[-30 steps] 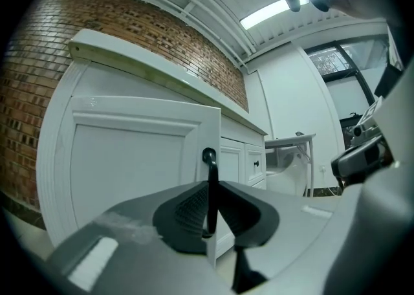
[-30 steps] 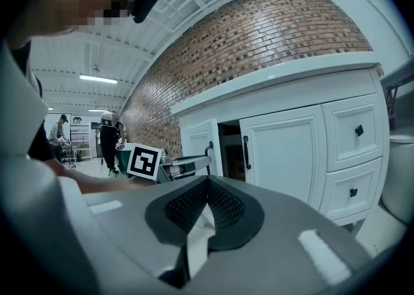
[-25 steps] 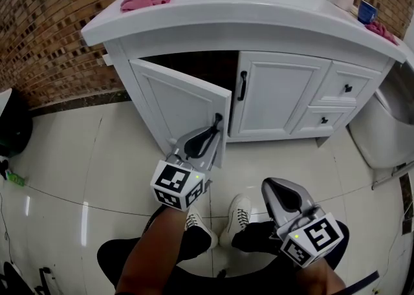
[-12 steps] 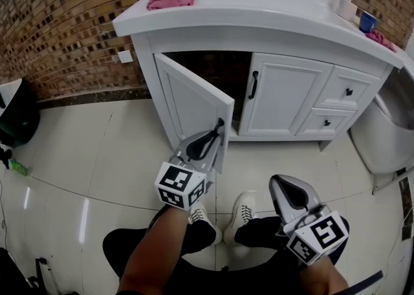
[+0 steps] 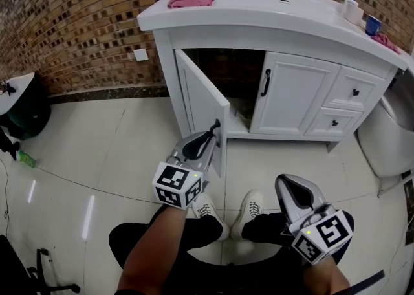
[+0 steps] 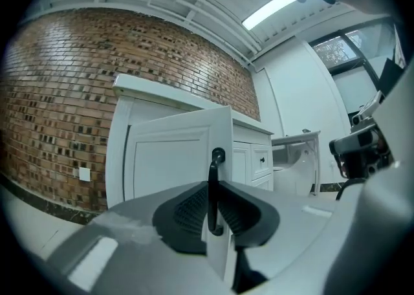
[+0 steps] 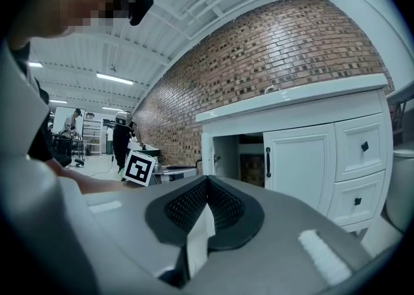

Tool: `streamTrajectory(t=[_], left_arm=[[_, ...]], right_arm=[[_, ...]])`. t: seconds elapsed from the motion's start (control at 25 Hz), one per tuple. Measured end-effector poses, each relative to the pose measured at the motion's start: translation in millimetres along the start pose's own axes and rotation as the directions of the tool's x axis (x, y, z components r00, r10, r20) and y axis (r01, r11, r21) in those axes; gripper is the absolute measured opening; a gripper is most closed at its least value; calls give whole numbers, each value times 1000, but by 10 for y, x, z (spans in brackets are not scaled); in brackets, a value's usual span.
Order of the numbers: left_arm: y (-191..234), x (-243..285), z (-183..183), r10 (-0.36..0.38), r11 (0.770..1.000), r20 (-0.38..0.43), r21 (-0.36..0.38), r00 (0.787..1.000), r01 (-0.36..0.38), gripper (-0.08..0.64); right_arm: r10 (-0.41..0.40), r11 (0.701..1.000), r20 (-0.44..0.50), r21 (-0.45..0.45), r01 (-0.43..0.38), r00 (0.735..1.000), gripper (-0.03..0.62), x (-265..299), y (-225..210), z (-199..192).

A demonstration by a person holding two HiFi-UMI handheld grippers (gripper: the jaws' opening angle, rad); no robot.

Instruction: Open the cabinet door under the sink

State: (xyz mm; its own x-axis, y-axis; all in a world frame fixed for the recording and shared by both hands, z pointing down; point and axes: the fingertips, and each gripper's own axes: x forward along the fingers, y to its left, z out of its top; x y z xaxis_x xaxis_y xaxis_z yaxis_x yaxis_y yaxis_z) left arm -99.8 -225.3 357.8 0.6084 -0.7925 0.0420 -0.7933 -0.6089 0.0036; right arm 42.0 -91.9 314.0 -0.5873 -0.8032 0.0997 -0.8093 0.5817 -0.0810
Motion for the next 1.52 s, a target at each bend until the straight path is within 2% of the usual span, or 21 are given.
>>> streamTrajectory(t=[0.28, 0.64, 1.04, 1.32, 1.52], left_arm=[[161, -298, -26, 63, 998, -9, 7, 998, -63, 48], [452, -632, -22, 144, 989, 3, -18, 990, -144, 43], [1067, -1106, -43, 301, 952, -13, -58, 953, -301, 20], [1166, -1209, -34, 339, 936, -41, -85, 940, -341, 25], [1052, -1306, -20, 328, 940, -33, -85, 944, -329, 5]], right_arm=[[20, 1000, 15, -7, -20, 1000, 9, -100, 124, -17], [29, 1000, -5, 1, -29, 1000, 9, -95, 40, -154], [35, 999, -1, 17, -35, 999, 9, -116, 118, -172], [22, 1000, 9, 5, -22, 1000, 9, -220, 152, -88], [14, 1000, 19, -3, -14, 1000, 9, -300, 164, -50]])
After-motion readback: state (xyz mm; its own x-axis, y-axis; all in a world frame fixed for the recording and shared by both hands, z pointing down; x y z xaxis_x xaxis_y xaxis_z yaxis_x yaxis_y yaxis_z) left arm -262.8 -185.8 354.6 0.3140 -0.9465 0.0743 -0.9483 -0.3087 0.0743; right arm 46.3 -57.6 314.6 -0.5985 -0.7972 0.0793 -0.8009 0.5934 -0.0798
